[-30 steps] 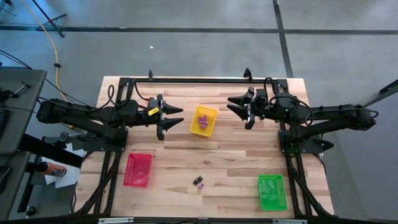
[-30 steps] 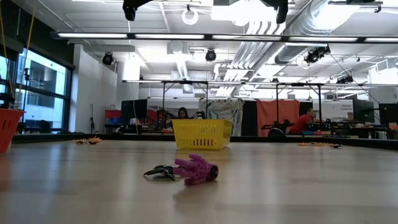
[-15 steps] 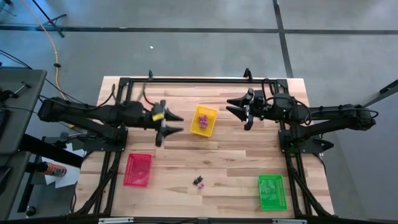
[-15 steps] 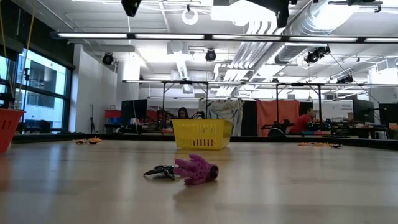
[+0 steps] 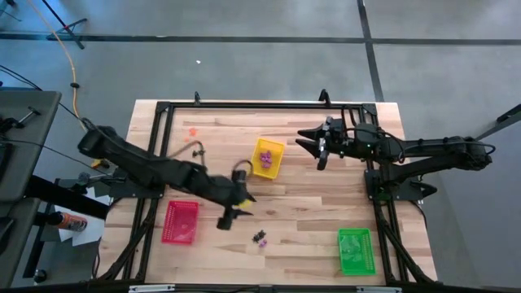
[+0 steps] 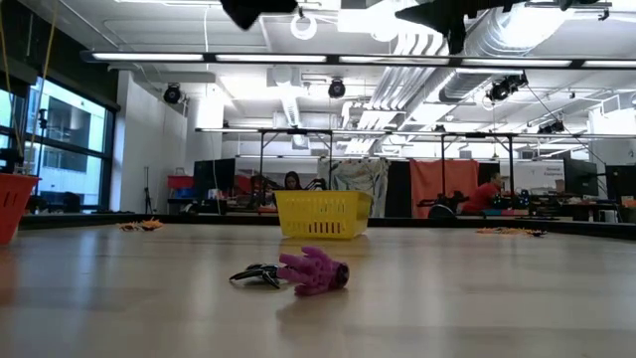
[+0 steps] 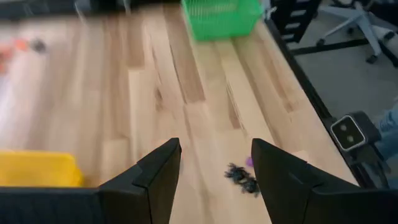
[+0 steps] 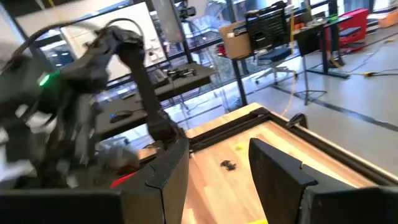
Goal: Sort Halloween decoration
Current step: Put the skeleton toy into the yellow bin
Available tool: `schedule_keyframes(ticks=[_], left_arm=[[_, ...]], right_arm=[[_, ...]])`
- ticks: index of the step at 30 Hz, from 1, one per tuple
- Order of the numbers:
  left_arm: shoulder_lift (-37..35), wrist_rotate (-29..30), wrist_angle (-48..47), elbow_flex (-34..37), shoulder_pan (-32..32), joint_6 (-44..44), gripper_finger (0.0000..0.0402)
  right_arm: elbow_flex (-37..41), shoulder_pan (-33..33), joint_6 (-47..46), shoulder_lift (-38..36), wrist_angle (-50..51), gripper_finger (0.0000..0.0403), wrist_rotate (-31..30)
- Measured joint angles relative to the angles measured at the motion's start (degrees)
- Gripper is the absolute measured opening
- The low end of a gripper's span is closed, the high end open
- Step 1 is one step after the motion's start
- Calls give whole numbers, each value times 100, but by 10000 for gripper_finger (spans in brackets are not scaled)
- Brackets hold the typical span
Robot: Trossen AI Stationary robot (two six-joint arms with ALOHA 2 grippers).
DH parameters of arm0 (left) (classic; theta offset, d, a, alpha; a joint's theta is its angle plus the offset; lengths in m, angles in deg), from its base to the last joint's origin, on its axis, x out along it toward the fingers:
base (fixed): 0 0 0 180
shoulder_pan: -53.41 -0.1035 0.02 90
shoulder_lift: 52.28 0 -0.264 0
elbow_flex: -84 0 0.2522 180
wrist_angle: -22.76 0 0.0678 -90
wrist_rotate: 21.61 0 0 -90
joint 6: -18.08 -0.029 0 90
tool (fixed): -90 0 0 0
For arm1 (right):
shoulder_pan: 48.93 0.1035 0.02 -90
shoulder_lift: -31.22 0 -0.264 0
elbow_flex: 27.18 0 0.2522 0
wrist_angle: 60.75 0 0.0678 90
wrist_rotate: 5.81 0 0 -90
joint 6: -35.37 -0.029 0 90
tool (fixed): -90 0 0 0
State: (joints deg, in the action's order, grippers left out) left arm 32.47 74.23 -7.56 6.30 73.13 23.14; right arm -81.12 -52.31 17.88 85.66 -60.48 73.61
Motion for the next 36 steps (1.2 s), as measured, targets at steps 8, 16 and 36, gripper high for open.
schedule_keyframes(ticks=[8, 16, 36], left_arm=[[1384, 92, 118, -391, 226, 1843, 188], [2278, 90, 1006, -877, 511, 2629, 188], [3174, 1449, -227, -1679, 1336, 3887, 188]], right_arm=[[0, -2, -52, 0, 177, 162, -346], [0, 0, -324, 0, 734, 162, -428], [7, -2, -618, 254, 1302, 162, -797]])
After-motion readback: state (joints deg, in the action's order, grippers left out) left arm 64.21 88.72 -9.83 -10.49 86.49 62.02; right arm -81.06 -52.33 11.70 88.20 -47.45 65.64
